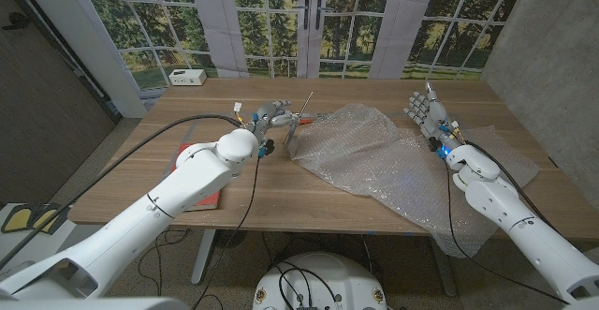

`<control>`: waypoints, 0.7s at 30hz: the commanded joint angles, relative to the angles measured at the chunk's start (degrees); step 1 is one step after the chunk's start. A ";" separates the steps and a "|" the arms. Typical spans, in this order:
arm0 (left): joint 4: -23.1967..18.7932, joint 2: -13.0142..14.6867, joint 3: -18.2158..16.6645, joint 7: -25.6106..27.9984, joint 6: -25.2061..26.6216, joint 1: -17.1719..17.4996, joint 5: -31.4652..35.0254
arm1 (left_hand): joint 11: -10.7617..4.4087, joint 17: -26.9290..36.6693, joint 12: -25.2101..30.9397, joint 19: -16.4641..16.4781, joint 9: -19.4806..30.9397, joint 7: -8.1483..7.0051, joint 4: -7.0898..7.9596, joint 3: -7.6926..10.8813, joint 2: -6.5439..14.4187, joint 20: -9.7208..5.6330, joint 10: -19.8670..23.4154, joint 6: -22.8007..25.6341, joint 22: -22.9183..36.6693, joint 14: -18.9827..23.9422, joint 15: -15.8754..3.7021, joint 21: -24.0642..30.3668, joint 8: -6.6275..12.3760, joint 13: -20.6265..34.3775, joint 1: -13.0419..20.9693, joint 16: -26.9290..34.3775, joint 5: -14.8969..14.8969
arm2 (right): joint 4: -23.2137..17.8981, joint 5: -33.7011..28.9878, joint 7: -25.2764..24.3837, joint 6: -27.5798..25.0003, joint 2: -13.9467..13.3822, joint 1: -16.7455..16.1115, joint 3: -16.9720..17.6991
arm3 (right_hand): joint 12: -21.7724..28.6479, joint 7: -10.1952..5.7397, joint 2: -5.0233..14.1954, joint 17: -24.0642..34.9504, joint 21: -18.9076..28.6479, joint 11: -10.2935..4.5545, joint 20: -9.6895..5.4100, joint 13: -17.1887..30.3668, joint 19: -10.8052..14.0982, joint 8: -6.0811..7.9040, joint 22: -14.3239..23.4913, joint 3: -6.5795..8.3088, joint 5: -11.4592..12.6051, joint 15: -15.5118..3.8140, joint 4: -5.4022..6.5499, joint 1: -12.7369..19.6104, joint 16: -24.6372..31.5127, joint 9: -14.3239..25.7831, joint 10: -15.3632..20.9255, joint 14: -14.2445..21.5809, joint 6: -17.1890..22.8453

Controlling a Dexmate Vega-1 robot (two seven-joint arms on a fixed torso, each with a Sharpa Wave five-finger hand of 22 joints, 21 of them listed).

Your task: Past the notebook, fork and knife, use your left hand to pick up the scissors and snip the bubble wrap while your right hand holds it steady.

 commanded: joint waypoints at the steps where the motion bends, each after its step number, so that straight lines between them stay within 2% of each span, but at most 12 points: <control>1: 1.33 -0.38 -2.28 -0.92 -3.31 1.46 -6.19 | -3.91 0.00 13.86 0.37 0.20 0.26 0.40 -0.11 -0.04 0.14 4.07 0.60 0.10 -0.01 0.05 0.12 0.04 4.48 0.09 -0.37 0.51 | -0.85 -0.10 -0.70 0.31 -0.21 -0.68 0.37 | 0.03 -0.28 -0.17 0.07 0.31 -0.28 0.13 0.19 0.05 0.15 0.21 0.27 -0.16 -0.19 0.15 -0.02 0.39 0.16 0.21 0.02 -0.06; 10: 1.64 -0.03 -2.85 -0.62 -4.19 1.86 -9.13 | -3.79 -0.02 13.94 0.30 0.20 0.31 0.39 -0.36 0.05 0.16 3.84 0.38 0.12 -0.07 0.37 0.05 -0.18 4.16 0.15 -0.63 0.49 | -1.36 0.05 -0.97 0.19 -0.21 -1.22 0.40 | 0.02 -0.29 -0.18 0.08 0.32 -0.39 0.16 0.19 0.07 0.17 0.21 0.30 -0.17 -0.16 0.17 -0.07 0.40 0.16 0.17 0.05 -0.02; 13: 0.39 0.94 -1.11 1.87 -2.88 1.24 -6.12 | -3.78 -0.16 14.02 0.30 0.20 0.30 0.42 -0.33 0.01 0.16 3.73 0.40 0.12 -0.12 0.53 0.03 -0.21 4.12 0.08 -0.85 0.58 | -1.41 0.00 -0.99 0.26 -0.16 -1.24 0.37 | 0.02 -0.30 -0.19 0.08 0.32 -0.26 0.18 0.18 0.08 0.16 0.21 0.31 -0.17 -0.22 0.18 -0.09 0.42 0.16 0.18 0.09 -0.05; 16: 0.73 0.70 -1.80 0.92 -3.78 1.52 -7.83 | -3.84 -0.22 14.02 0.32 0.20 0.32 0.38 -0.36 -0.02 0.15 3.71 0.35 0.13 -0.24 0.67 0.03 -0.25 3.97 0.12 -1.00 0.60 | -1.49 -0.02 -0.97 0.18 -0.18 -1.22 0.30 | 0.02 -0.30 -0.20 0.09 0.33 0.00 0.21 0.18 0.10 0.16 0.21 0.31 -0.18 -0.17 0.18 -0.12 0.42 0.16 0.18 0.10 -0.04; 21: 0.22 1.02 -1.15 2.08 -3.85 1.26 -6.73 | -3.74 -0.28 14.04 0.30 0.21 0.32 0.43 -0.43 0.04 0.16 3.47 0.34 0.13 -0.39 0.96 0.00 -0.28 3.82 0.09 -1.23 0.63 | -1.48 -0.07 -0.77 -0.05 -0.30 -1.07 0.15 | 0.02 -0.27 -0.21 0.08 0.32 -0.19 0.20 0.18 0.08 0.16 0.21 0.34 -0.18 -0.17 0.17 -0.11 0.40 0.16 0.19 0.06 -0.03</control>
